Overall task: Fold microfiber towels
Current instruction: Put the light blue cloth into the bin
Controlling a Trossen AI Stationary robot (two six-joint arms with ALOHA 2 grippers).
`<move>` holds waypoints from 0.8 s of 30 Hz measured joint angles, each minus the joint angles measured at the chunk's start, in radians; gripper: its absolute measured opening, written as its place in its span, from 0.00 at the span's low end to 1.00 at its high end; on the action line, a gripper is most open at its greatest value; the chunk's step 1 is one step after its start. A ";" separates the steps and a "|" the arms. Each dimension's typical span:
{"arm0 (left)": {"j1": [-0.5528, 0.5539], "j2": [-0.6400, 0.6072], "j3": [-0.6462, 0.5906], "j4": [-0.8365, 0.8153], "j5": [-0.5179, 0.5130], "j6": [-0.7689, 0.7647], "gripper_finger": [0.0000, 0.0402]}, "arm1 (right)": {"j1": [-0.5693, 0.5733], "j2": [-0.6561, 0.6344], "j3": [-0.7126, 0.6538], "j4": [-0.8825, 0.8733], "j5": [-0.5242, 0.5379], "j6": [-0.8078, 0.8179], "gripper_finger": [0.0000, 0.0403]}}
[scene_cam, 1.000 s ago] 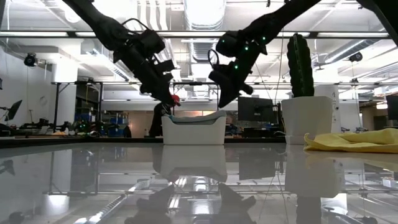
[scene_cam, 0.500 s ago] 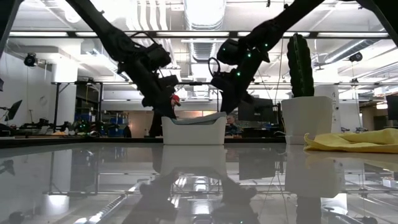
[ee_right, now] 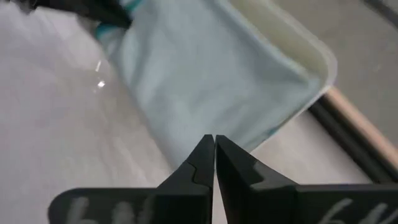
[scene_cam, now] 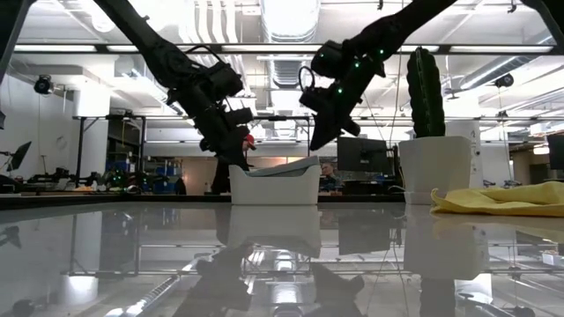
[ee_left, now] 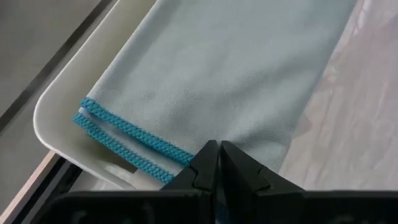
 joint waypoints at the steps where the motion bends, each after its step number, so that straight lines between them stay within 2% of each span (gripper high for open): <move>1: 0.000 0.000 0.001 0.000 -0.004 -0.011 0.02 | 0.002 0.001 0.001 -0.006 -0.014 0.003 0.02; 6: 0.001 0.000 0.001 0.026 -0.041 -0.048 0.02 | 0.009 0.014 0.001 0.001 -0.046 0.025 0.02; 17: 0.001 0.000 -0.001 0.024 -0.047 -0.050 0.02 | 0.003 0.110 0.014 0.013 -0.042 0.027 0.02; 24: 0.000 0.000 0.000 0.016 -0.046 -0.051 0.02 | 0.001 0.106 0.015 -0.023 -0.042 0.024 0.02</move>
